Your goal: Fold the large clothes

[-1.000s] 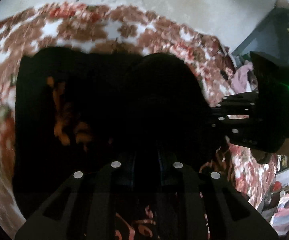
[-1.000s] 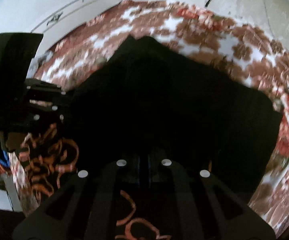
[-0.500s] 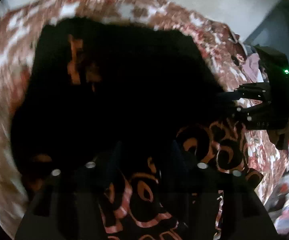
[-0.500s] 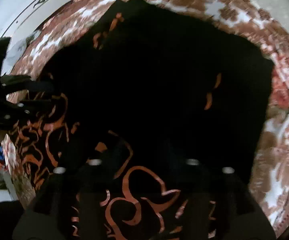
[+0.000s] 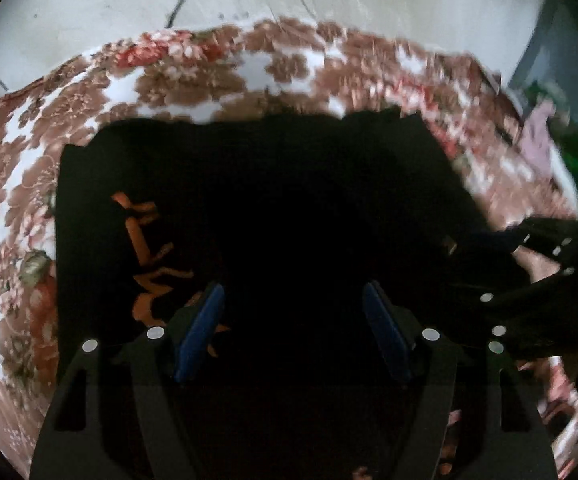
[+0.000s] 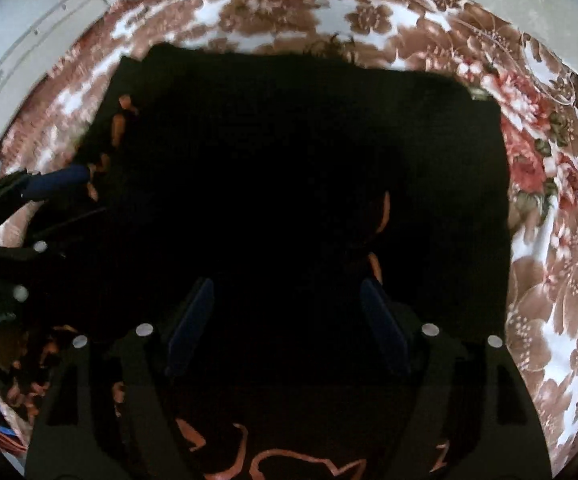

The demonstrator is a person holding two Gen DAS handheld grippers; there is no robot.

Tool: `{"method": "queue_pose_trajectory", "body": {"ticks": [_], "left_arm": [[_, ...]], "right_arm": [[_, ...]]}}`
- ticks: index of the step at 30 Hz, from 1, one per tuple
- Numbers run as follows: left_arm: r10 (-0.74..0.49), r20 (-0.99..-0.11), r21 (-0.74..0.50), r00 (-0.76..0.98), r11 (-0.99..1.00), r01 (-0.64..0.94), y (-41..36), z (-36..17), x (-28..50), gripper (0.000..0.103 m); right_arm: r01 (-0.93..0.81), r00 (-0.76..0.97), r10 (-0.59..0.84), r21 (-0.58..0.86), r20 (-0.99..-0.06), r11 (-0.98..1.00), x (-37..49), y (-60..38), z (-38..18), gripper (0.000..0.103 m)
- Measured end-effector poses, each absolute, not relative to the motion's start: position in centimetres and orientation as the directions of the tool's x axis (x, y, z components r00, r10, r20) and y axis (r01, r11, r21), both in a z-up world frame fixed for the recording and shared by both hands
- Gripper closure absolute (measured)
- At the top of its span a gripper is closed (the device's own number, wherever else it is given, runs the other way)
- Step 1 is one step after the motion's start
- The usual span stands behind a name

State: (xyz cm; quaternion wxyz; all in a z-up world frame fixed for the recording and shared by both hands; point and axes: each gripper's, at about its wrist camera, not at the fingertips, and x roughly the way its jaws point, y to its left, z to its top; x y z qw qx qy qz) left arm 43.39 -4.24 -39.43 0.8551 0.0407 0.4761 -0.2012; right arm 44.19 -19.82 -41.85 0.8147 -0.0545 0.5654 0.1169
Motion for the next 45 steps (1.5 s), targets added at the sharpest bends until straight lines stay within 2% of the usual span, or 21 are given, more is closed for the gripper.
{"method": "queue_pose_trajectory", "body": {"ticks": [5,8,11,13,16,20,23,28,32,35,38,45], "left_arm": [[-0.168,-0.893,0.032,0.417,0.901,0.432,-4.1,-45.1,42.2,0.026],[-0.201,-0.883,0.0,0.423,0.903,0.429,-2.5,-45.4,41.6,0.023],[-0.218,-0.889,-0.026,0.403,0.903,0.43,-1.8,-45.0,41.6,0.022],[-0.229,-0.887,-0.037,0.401,0.901,0.432,-1.5,-43.9,41.5,0.022],[-0.267,-0.856,-0.048,0.443,0.893,0.447,-1.0,-40.7,41.2,0.022],[-0.352,-0.814,-0.128,0.462,0.885,0.447,-0.7,-37.9,41.7,0.019],[-0.355,-0.832,-0.148,0.427,0.883,0.446,-1.8,-39.5,42.2,0.018],[-0.28,-0.883,-0.081,0.376,0.882,0.465,-3.3,-44.7,40.9,0.015],[-0.338,-0.876,-0.205,0.344,0.907,0.369,-1.2,-46.2,40.7,0.01],[-0.338,-0.862,-0.232,0.378,0.926,0.298,0.2,-44.5,39.6,0.01],[-0.337,-0.84,-0.238,0.425,0.933,0.269,1.7,-41.9,37.0,0.01],[-0.25,-0.848,-0.184,0.467,0.966,0.183,6.7,-36.8,27.6,0.01]], "right_arm": [[-0.229,0.292,0.123,0.056,-0.948,0.972,43.0,-19.2,-45.8,0.025],[-0.244,0.332,0.071,-0.013,-0.94,0.97,42.0,-18.3,-47.4,0.018],[-0.175,0.321,0.055,-0.002,-0.945,0.985,41.5,-18.4,-46.9,0.017],[-0.134,0.307,0.056,0.016,-0.95,0.991,41.2,-18.6,-45.5,0.018],[-0.091,0.372,0.092,0.063,-0.923,0.994,40.5,-19.2,-41.5,0.018],[-0.084,0.401,0.028,-0.007,-0.916,0.996,40.4,-19.1,-40.1,0.018],[-0.057,0.372,0.0,-0.022,-0.928,0.998,40.7,-19.6,-42.0,0.018],[-0.026,0.322,-0.009,-0.019,-0.947,0.999,39.5,-20.3,-45.8,0.018],[-0.081,0.365,-0.039,-0.074,-0.93,0.994,38.0,-19.7,-46.9,0.017],[-0.094,0.371,-0.005,-0.044,-0.929,0.995,37.4,-19.5,-45.7,0.017],[-0.097,0.409,0.068,0.031,-0.91,0.995,35.9,-20.6,-42.2,0.017],[-0.153,0.423,0.09,0.026,-0.902,0.988,30.0,-22.8,-37.7,0.016]]}}
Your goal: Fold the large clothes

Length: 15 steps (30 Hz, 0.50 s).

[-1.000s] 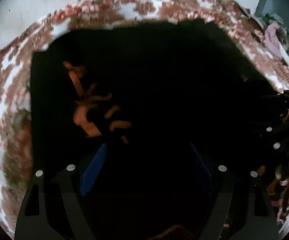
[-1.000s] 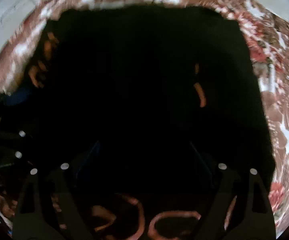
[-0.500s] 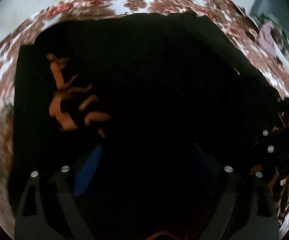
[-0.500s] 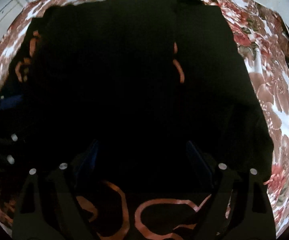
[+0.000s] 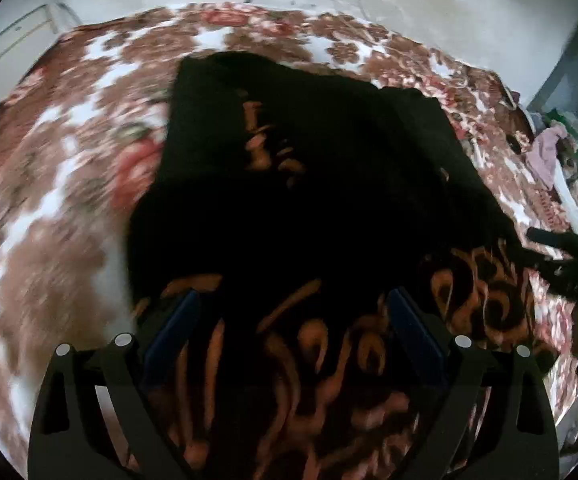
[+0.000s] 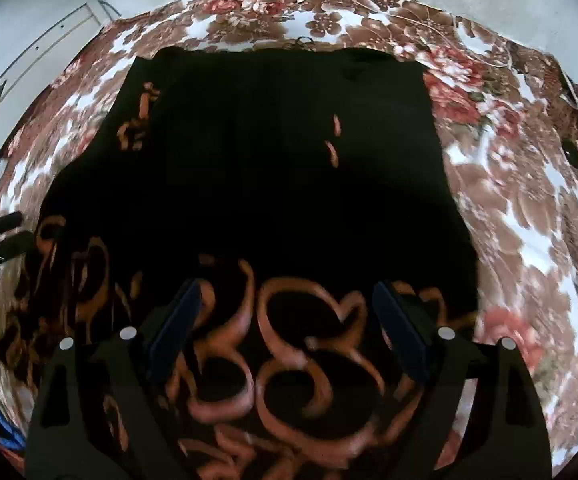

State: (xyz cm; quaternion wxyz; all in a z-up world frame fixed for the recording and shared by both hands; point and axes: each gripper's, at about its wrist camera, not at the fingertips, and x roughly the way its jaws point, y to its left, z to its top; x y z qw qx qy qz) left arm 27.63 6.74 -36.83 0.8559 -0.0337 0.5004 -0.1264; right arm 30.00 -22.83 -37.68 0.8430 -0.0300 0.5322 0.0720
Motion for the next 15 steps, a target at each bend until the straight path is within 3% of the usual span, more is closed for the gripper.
{"method": "queue_pose_trajectory", "body": {"ticks": [10,15], "left_arm": [[-0.106,-0.911,-0.114,0.399,0.993,0.004,14.1,-37.4,16.5,0.01],[-0.072,-0.936,-0.073,0.345,0.997,0.011,16.1,-40.1,13.7,0.01]], "right_arm": [[-0.105,0.336,0.01,-0.027,-0.942,0.994,21.8,-29.4,-39.0,0.016],[-0.054,0.301,-0.043,-0.062,-0.953,0.997,18.2,-33.2,-40.9,0.016]]}}
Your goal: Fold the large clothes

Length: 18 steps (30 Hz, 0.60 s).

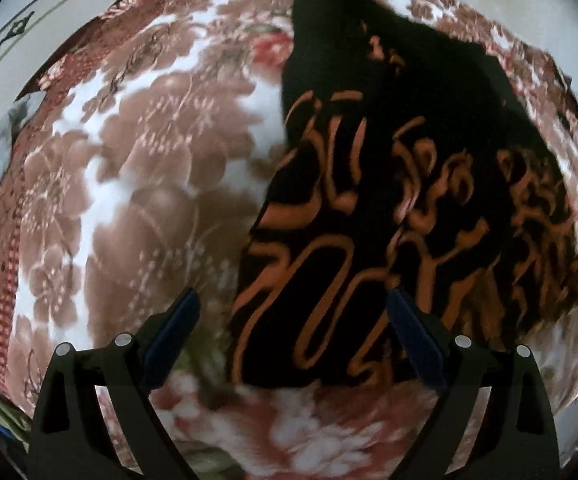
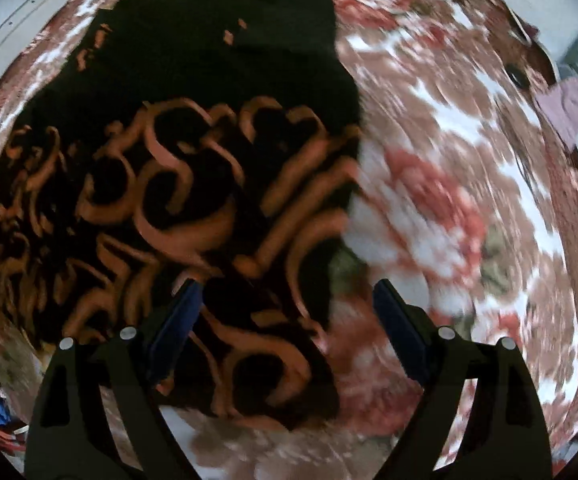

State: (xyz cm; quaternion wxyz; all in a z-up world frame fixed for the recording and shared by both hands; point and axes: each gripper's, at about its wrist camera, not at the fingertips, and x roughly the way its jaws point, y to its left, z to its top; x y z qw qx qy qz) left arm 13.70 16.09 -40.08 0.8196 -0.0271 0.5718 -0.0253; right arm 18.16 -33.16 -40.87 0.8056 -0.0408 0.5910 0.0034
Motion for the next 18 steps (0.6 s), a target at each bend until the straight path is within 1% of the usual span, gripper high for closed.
{"method": "queue_pose_trajectory", "body": {"ticks": [4,8,9,10,12,15,18], "left_arm": [[-0.08,-0.946,-0.092,0.315,0.996,-0.022,17.0,-42.4,12.7,0.01],[-0.111,-0.95,-0.129,0.292,0.991,-0.044,17.3,-44.2,12.5,0.012],[-0.131,-0.949,-0.15,0.287,0.988,-0.044,17.1,-44.4,12.6,0.013],[-0.141,-0.948,-0.158,0.284,0.987,-0.038,16.7,-44.6,12.6,0.016],[-0.14,-0.949,-0.149,0.283,0.989,-0.009,15.6,-44.4,12.8,0.021],[-0.141,-0.942,-0.139,0.303,0.99,0.029,14.1,-43.5,13.0,0.024],[-0.162,-0.932,-0.148,0.324,0.987,0.065,13.1,-42.2,13.1,0.024]], "right_arm": [[0.036,0.248,-0.056,-0.048,-0.967,0.998,15.3,-36.5,-42.7,0.016],[0.093,0.205,-0.024,-0.005,-0.978,0.996,14.0,-38.1,-44.0,0.016],[0.095,0.201,-0.008,0.012,-0.98,0.995,13.8,-38.2,-44.3,0.016],[0.094,0.196,0.008,0.027,-0.98,0.995,13.7,-38.2,-44.5,0.016],[0.092,0.188,0.027,0.045,-0.982,0.995,13.5,-37.9,-45.0,0.016],[0.091,0.174,0.08,0.097,-0.981,0.991,13.1,-37.0,-45.4,0.016],[0.066,0.168,0.123,0.136,-0.978,0.989,12.4,-35.5,-45.3,0.016]]}}
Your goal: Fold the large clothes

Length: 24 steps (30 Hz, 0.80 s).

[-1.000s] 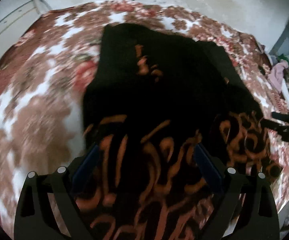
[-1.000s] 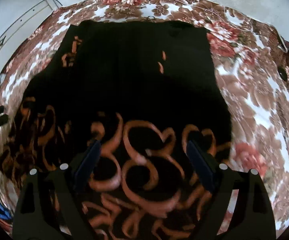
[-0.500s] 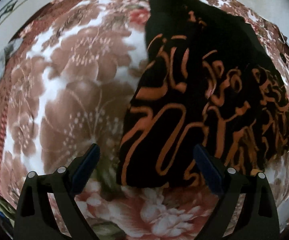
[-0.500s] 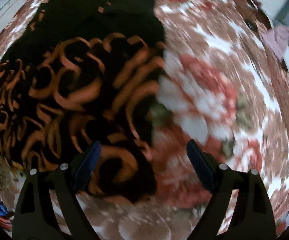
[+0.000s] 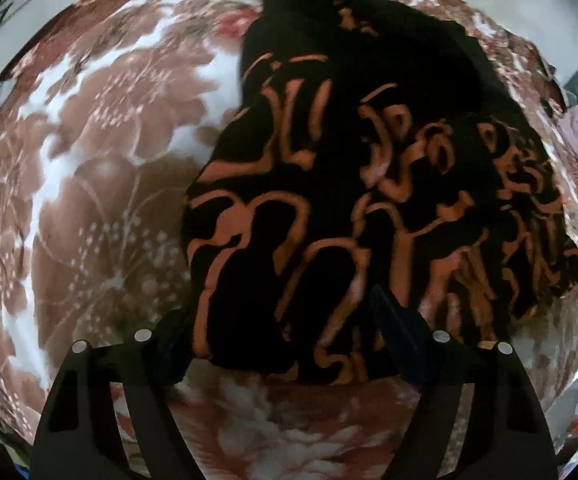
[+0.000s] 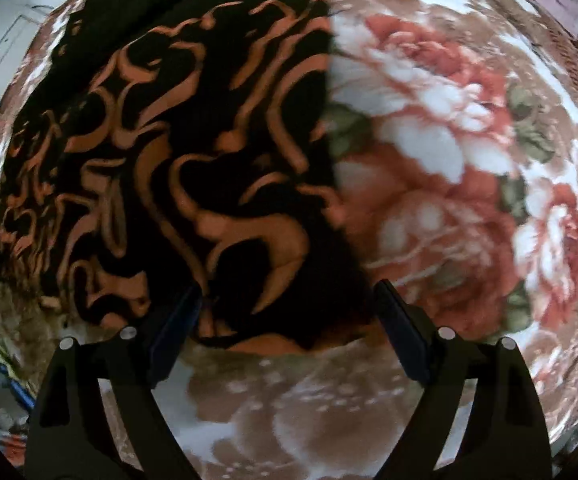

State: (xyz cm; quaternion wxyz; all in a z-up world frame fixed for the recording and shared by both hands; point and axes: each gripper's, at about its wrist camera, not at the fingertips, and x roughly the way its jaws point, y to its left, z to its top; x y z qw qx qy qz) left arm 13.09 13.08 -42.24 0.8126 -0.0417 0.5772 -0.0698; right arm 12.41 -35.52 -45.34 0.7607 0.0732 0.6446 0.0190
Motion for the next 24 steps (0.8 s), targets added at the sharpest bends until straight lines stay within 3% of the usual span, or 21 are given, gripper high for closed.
{"method": "queue_pose_trajectory", "body": {"ticks": [12,15,17,21,22,24], "left_arm": [[-0.123,-0.949,-0.103,0.291,0.991,0.082,13.3,-43.6,13.6,0.02],[-0.115,-0.959,-0.118,0.258,0.993,0.004,15.3,-45.0,13.5,0.02],[-0.17,-0.956,-0.196,0.241,0.976,-0.09,16.9,-45.9,13.2,0.021],[-0.264,-0.927,-0.305,0.268,0.944,-0.125,16.6,-45.2,12.6,0.036],[-0.293,-0.913,-0.334,0.284,0.937,-0.106,16.3,-44.5,12.5,0.044],[-0.347,-0.887,-0.385,0.304,0.92,-0.073,16.1,-43.3,12.5,0.048]], "right_arm": [[0.115,0.158,0.155,0.175,-0.975,0.978,12.2,-33.7,-46.9,0.015],[0.118,0.167,0.187,0.208,-0.968,0.971,12.7,-33.0,-46.2,0.015],[0.1,0.177,0.199,0.218,-0.964,0.971,13.4,-32.6,-46.3,0.015],[0.13,0.156,0.183,0.204,-0.971,0.97,13.6,-32.9,-47.7,0.015],[0.132,0.15,0.181,0.201,-0.972,0.971,13.7,-32.6,-47.3,0.017],[0.133,0.153,0.203,0.223,-0.967,0.966,13.7,-32.3,-46.4,0.022]]}}
